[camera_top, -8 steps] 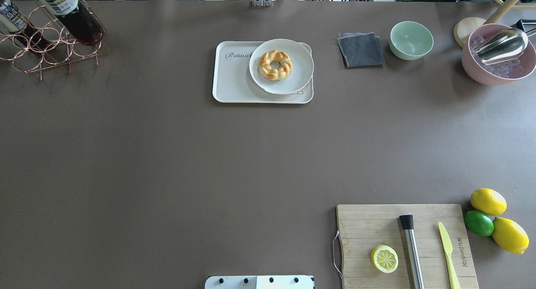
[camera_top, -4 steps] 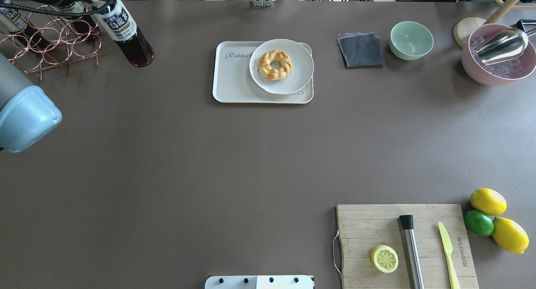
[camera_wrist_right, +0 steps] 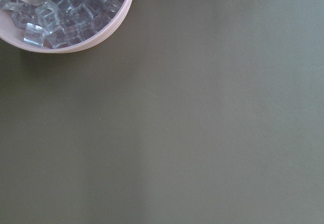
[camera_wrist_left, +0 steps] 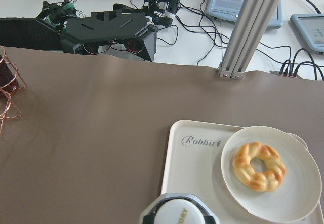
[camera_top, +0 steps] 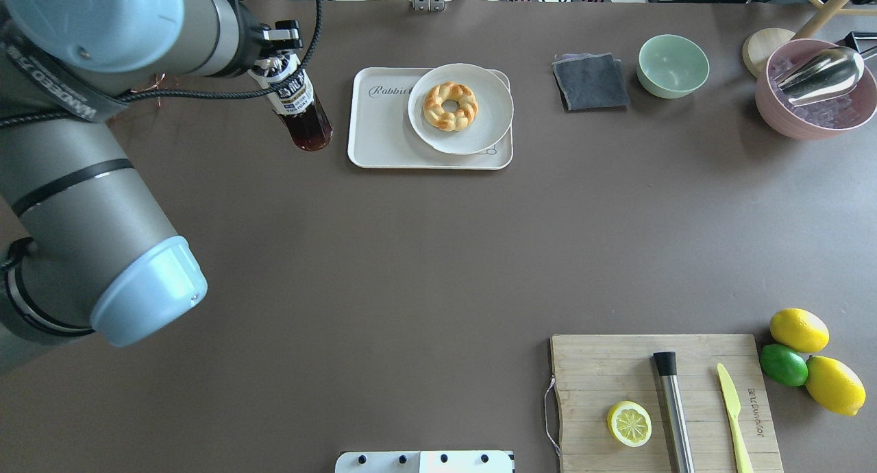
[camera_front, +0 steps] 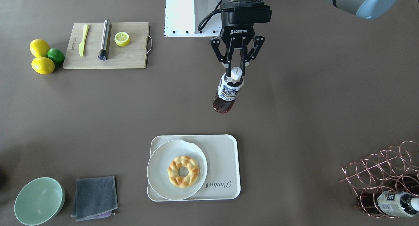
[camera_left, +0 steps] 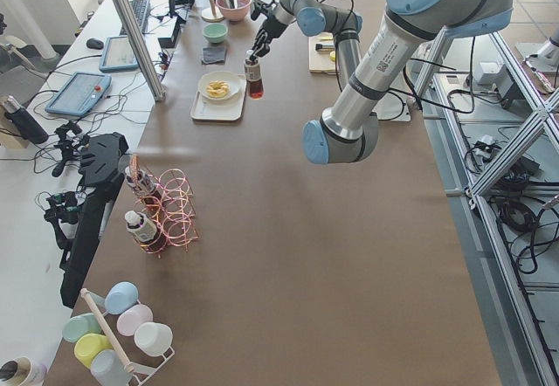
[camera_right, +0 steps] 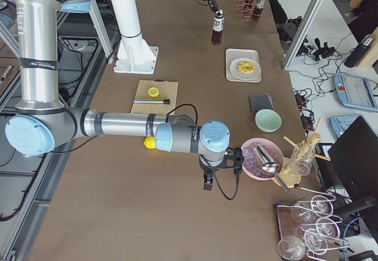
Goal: Place tea on tray
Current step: 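Lift the tea bottle up out of the rack with the left gripper, then carry the bottle and stand it on the table nearer the robot than the tray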
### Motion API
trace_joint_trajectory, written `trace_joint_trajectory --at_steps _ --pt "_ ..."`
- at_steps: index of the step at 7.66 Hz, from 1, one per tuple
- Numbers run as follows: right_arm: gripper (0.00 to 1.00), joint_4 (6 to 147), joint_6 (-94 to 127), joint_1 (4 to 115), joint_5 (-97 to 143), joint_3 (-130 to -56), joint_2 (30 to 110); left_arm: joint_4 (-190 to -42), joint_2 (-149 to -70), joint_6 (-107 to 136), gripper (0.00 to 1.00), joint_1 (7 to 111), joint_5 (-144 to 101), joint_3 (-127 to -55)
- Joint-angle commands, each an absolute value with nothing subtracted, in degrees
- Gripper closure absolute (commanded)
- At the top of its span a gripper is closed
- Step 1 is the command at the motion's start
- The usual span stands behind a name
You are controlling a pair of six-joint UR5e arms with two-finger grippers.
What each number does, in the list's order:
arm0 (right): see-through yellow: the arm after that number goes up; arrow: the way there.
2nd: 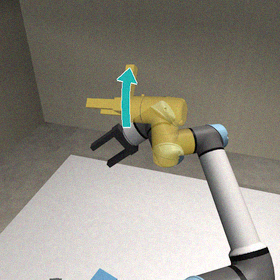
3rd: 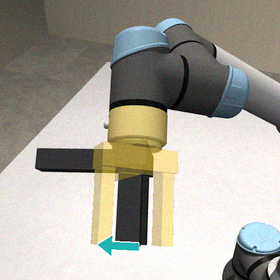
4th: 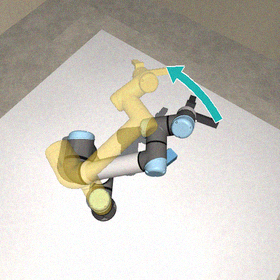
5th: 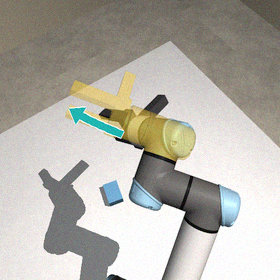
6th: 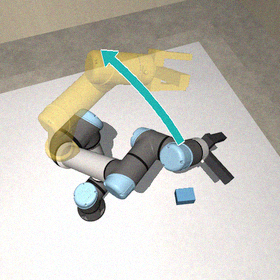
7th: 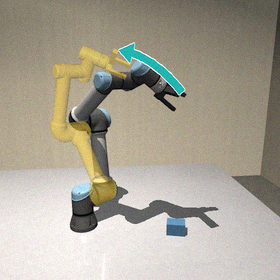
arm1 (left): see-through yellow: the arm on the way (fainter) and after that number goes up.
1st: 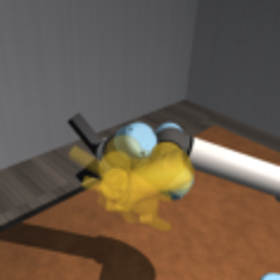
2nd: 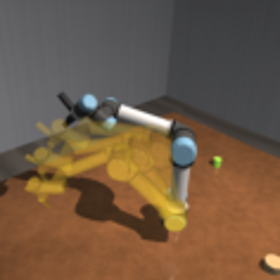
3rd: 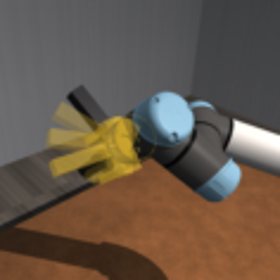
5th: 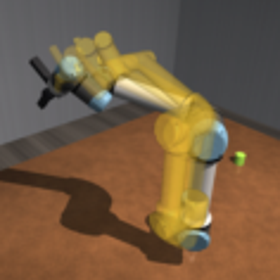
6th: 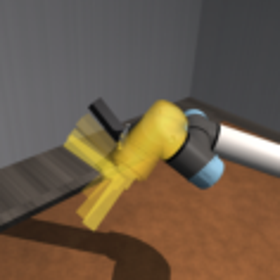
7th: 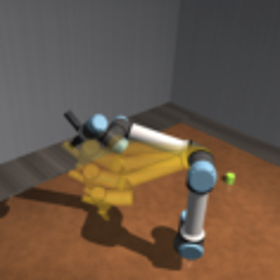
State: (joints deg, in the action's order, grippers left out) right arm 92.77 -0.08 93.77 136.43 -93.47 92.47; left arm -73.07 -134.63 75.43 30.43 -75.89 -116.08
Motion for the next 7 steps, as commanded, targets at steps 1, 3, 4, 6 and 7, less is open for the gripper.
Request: trace_joint_trajectory --at_steps 1,3,4,6,7 --pt "0.00 92.81 0.35 93.78 136.23 -93.43 92.72 -72.25 -138.32 77.87 1.00 20.94 -67.43 -112.70" --pt "0.00 92.73 -0.26 93.78 136.58 -93.69 93.16 -72.25 -141.32 78.05 1.00 16.98 -62.60 -107.86" --pt "0.00 92.72 -1.31 93.78 136.67 -93.78 93.43 -72.33 -141.42 78.05 1.00 16.53 -61.88 -106.88" --pt "0.00 92.72 -1.49 93.78 136.58 -93.78 93.60 -72.42 -140.98 78.13 1.00 14.51 -58.90 -106.26" --pt "0.00 92.72 -1.41 93.78 136.50 -93.69 93.60 -72.42 -140.98 78.13 1.00 13.89 -58.80 -106.17"
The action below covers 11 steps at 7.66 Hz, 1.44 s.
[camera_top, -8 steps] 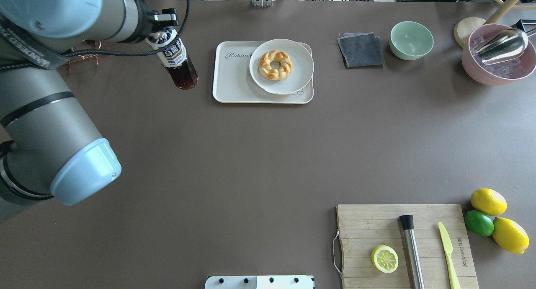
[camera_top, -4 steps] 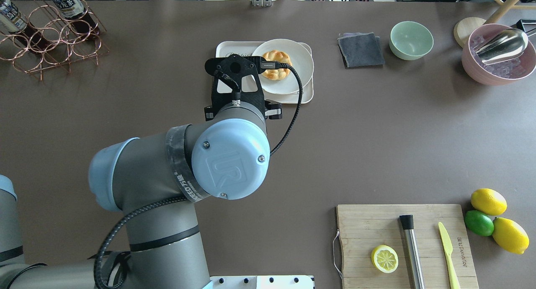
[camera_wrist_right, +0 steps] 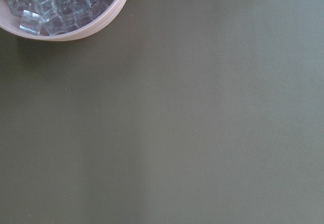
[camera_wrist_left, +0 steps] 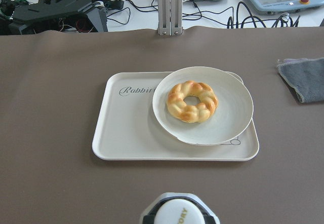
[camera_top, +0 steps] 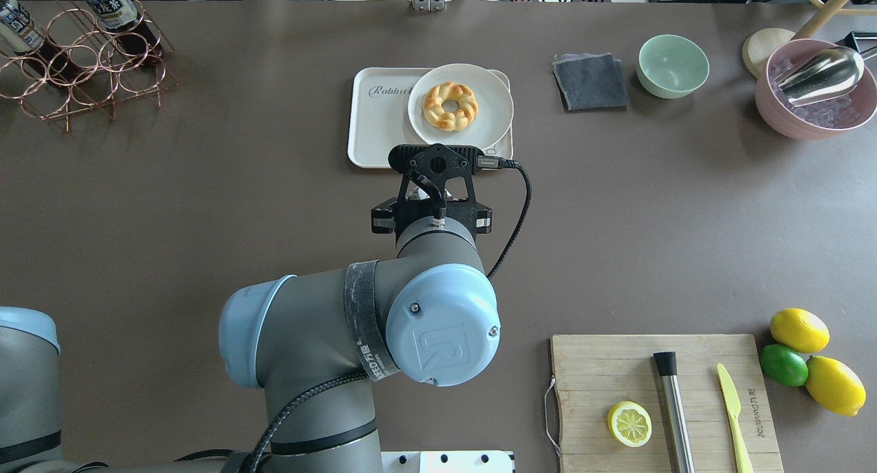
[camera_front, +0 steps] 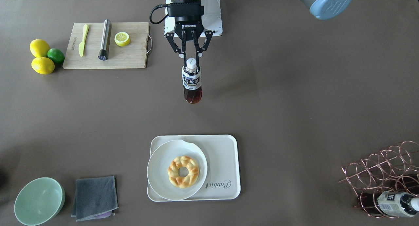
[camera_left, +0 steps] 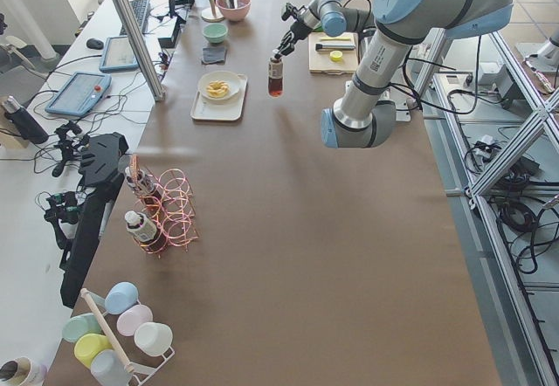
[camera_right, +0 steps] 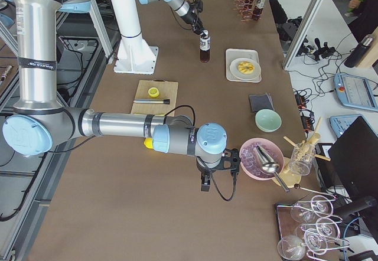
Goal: Place tea on tray
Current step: 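Carry the bottle and stand it on the table nearer the robot than the tray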
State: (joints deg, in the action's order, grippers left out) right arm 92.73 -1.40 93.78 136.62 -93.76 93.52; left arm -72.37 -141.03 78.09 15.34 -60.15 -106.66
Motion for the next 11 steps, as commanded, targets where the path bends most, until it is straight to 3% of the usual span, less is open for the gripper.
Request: trace_joint_trajectory --at_steps 1,5,6,7,8,11 --pt "0.00 92.81 -1.32 93.78 136.67 -93.60 93.69 -72.60 -140.28 78.22 1.00 13.36 -58.71 -106.26" --pt "0.00 92.81 -1.23 93.78 136.76 -93.69 94.13 -73.21 -139.57 80.16 1.00 12.83 -58.80 -105.47" --pt "0.00 92.73 -1.23 93.78 136.76 -93.69 94.22 -73.21 -139.48 80.16 0.78 12.75 -58.80 -105.47" --pt "0.00 92.81 -1.23 93.78 136.76 -93.69 94.13 -73.21 -139.48 80.16 0.27 12.66 -58.71 -105.21" --pt "0.00 92.73 -1.23 93.78 136.76 -93.69 94.22 -73.91 -138.18 80.16 0.02 12.57 -57.06 -105.21" --pt "0.00 92.81 -1.14 93.95 137.20 -94.13 93.35 -75.76 -137.55 79.46 0.02 11.78 -56.07 -106.08"
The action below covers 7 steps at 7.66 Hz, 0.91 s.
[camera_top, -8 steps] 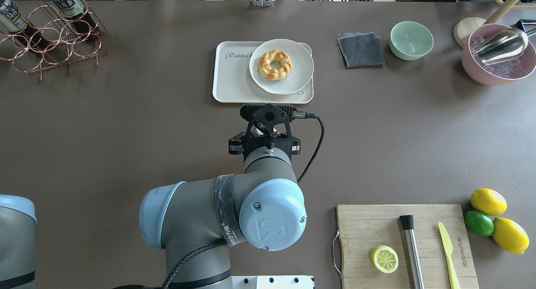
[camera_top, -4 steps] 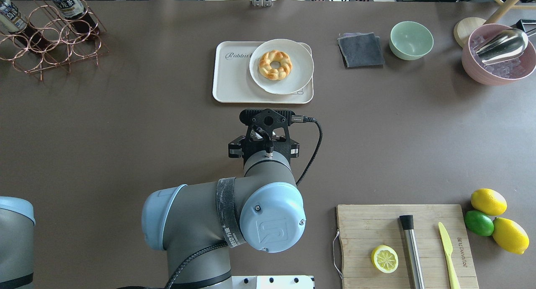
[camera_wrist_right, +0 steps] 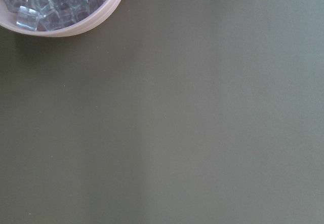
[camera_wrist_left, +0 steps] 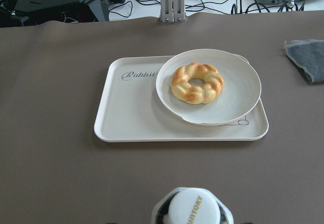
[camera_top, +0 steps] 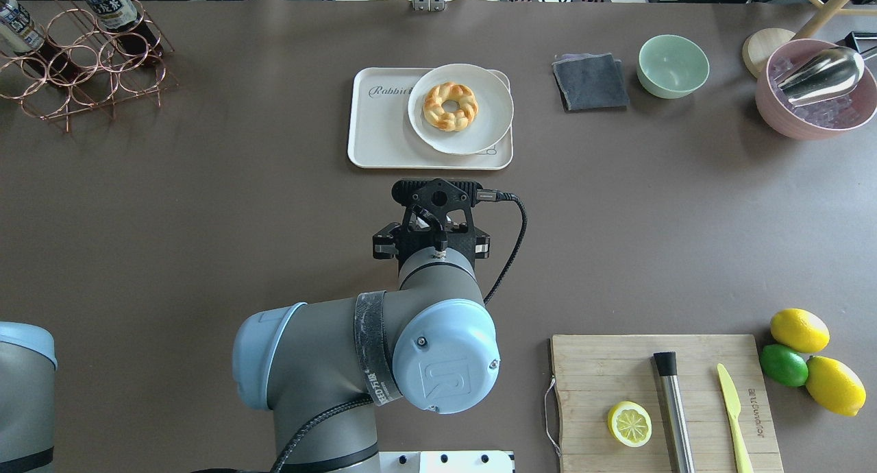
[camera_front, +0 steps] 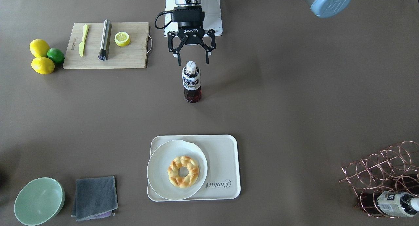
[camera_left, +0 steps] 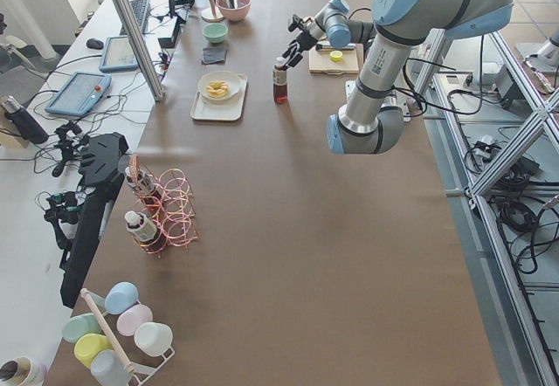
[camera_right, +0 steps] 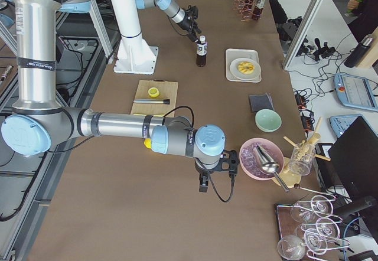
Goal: Place tea on tray
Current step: 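Carry the bottle and stand it on the table nearer the robot than the tray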
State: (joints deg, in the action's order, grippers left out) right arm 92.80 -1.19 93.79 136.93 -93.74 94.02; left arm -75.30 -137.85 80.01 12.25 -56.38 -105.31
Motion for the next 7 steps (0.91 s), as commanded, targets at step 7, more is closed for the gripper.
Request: trace_joint_trajectory --at_steps 7 --pt "0.00 98.97 11.79 87.93 138.87 -106.57 90.97 -75.93 -123.88 56.44 0.02 35.99 -86.18 -119.18"
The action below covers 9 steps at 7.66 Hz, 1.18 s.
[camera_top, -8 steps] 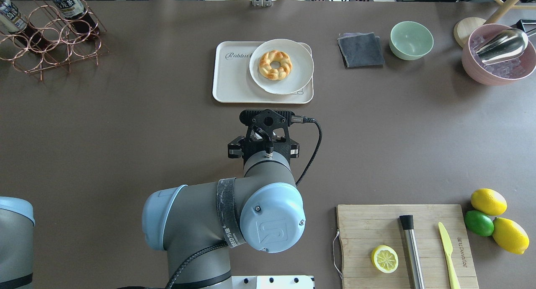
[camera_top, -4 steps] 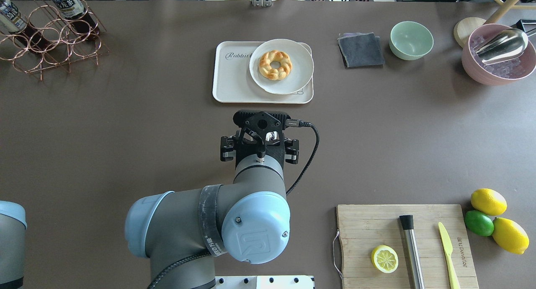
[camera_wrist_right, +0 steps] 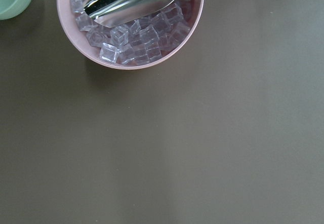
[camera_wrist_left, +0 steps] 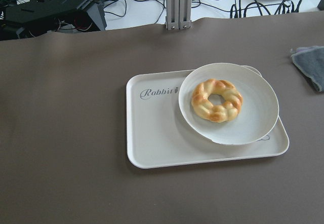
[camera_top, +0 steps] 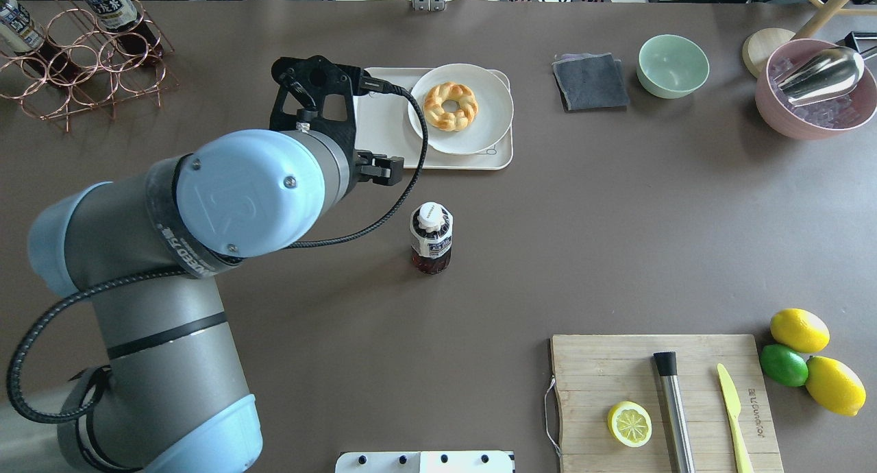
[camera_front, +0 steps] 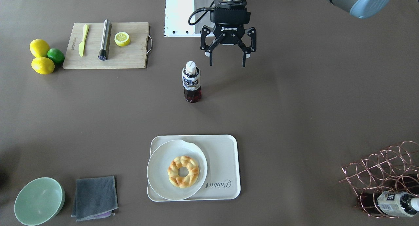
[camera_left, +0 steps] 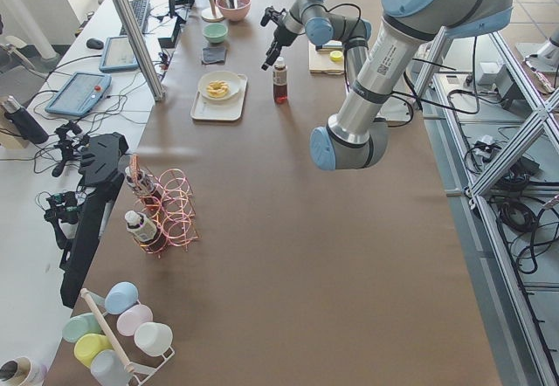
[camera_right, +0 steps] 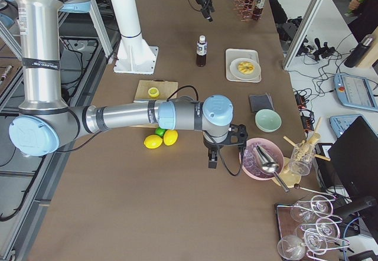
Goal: Place tea on tray
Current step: 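Withdraw the left arm while the right arm reaches toward the bottle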
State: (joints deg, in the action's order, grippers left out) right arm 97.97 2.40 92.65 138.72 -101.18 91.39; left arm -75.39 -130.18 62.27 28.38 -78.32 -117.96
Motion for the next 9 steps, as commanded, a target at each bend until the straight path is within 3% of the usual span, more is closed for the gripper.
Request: trace_joint_trajectory --at_steps 1,4,6,9 --pt "0.00 98.79 18.39 84.24 138.78 -109.05 89.66 -77.33 -120.97 53.21 0.02 40.21 -89.35 -118.57" --pt "0.00 98.79 33.52 74.92 137.99 -112.93 83.34 -86.35 -106.39 52.21 0.02 48.04 -89.91 -117.60" --pt "0.00 98.70 42.14 69.11 137.64 -113.38 77.90 -114.45 -92.88 47.51 0.02 52.45 -90.44 -111.85" --pt "0.00 98.79 51.74 60.06 132.03 -113.29 70.16 -120.24 -91.05 27.13 0.02 73.22 -108.89 -100.40"
